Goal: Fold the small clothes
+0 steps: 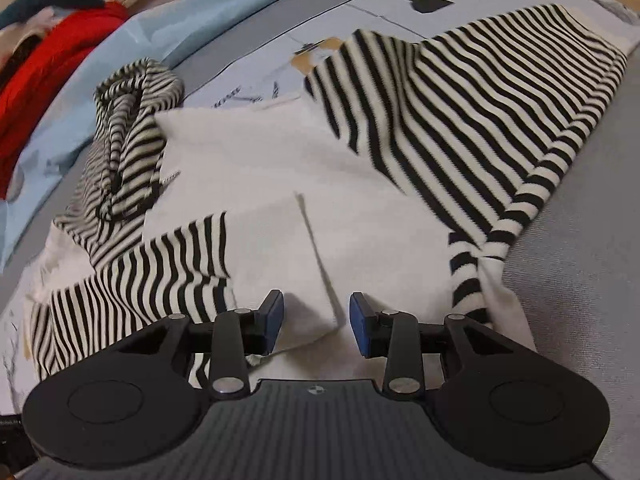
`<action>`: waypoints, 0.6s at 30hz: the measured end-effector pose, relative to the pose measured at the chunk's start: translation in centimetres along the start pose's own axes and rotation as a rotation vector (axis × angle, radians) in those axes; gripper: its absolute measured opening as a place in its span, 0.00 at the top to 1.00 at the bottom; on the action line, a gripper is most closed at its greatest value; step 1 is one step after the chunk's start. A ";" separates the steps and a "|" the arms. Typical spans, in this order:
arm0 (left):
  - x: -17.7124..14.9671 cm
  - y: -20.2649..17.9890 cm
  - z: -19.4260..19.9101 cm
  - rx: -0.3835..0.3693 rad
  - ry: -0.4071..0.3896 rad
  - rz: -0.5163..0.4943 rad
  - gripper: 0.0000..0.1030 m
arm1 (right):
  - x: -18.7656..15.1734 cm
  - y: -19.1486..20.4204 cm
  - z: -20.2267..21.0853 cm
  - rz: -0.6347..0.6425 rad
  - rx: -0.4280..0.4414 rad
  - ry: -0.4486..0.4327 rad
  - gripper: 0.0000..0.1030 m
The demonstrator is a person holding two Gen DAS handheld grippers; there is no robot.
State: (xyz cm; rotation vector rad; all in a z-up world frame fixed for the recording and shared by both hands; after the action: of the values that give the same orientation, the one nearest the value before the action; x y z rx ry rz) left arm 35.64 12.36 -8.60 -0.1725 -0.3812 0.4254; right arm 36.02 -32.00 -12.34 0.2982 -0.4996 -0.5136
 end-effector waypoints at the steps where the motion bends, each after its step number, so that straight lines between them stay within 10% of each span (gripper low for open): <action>1: 0.1 -0.4 0.4 -0.003 -0.021 -0.019 0.76 | 0.2 -0.1 0.2 -0.005 0.004 -0.004 0.63; 9: -0.4 -3.5 1.0 -0.027 -0.062 -0.110 0.71 | 2.5 -2.2 2.5 -0.002 0.032 -0.120 0.63; 18: -0.7 -4.7 1.0 -0.052 -0.071 -0.144 0.71 | 8.8 -13.2 6.2 -0.200 0.008 -0.375 0.80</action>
State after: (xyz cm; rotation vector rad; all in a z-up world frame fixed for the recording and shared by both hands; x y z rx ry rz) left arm 36.36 7.92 -6.79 -0.1801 -0.4713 0.2799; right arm 34.20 -48.62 -9.01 0.2612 -0.8404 -0.7686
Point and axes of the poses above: each gripper's, at about its wrist camera, not at the fingertips, and z roughly against the way its jaws point, y to its left, x to its top, the point moved 1 cm from there along -z, roughly the way its jaws point, and after that the axes turned 6 degrees about -z, right-handed, at the moved point
